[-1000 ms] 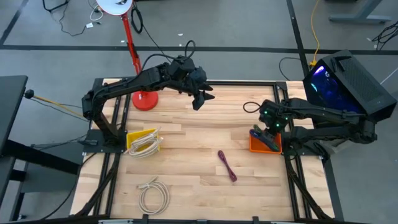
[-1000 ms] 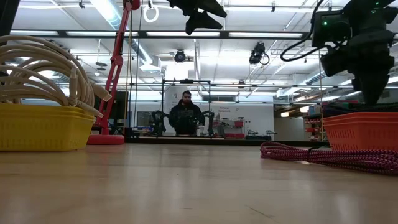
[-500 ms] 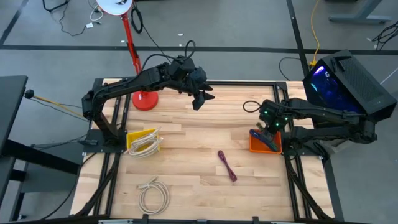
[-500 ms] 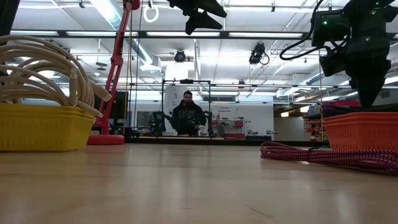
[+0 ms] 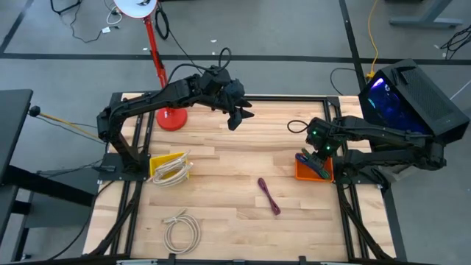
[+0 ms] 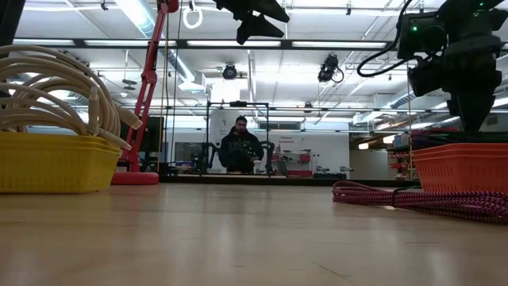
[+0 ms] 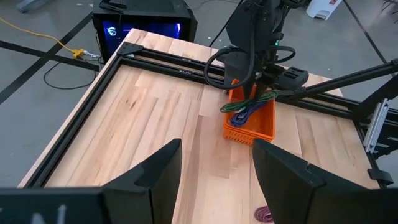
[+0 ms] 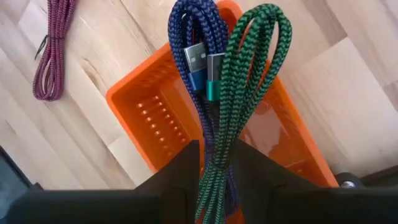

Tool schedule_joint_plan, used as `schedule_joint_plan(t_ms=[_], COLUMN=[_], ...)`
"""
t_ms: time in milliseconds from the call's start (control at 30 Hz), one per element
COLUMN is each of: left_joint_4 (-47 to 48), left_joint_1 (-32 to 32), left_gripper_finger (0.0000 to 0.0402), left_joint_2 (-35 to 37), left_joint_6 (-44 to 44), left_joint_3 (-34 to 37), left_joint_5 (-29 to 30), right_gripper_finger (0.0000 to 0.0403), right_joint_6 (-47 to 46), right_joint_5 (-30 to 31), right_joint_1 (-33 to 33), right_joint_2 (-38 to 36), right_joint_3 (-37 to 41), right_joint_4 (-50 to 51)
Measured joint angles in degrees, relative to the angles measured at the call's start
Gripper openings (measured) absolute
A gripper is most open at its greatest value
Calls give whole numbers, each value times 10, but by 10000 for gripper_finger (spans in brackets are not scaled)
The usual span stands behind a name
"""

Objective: Pick & Place USB Port
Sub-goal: Put the green USB cable into the orange bin

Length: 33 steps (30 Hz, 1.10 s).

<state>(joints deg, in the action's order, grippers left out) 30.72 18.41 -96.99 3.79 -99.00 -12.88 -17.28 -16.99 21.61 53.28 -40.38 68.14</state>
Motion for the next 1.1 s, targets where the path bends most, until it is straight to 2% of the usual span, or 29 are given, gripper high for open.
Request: schedule_joint_plan(t_ms=[333, 567, 700, 1000, 1100], left_joint_4=[0, 0, 0, 0, 0], left_joint_1=[0, 0, 0, 0, 0], left_gripper_finger=[202, 202, 202, 202, 202], left_joint_2=[0, 0, 0, 0, 0], left_joint_6=[-1, -5, -6, -4, -4], left_joint_3=[0, 0, 0, 0, 0], left_joint_5=[0, 2, 2, 2, 2], right_gripper_finger=[156, 192, 203, 204, 204], right_joint_6=[-9, -13, -16, -21, -19], right_joint_5=[-36, -26, 5, -1, 44], right_joint_1=[0, 0, 0, 0, 0], right_joint_2=[0, 0, 0, -1, -2], right_joint_3=[0, 0, 0, 0, 0], right_joint_4=[-3, -4, -4, 1, 29])
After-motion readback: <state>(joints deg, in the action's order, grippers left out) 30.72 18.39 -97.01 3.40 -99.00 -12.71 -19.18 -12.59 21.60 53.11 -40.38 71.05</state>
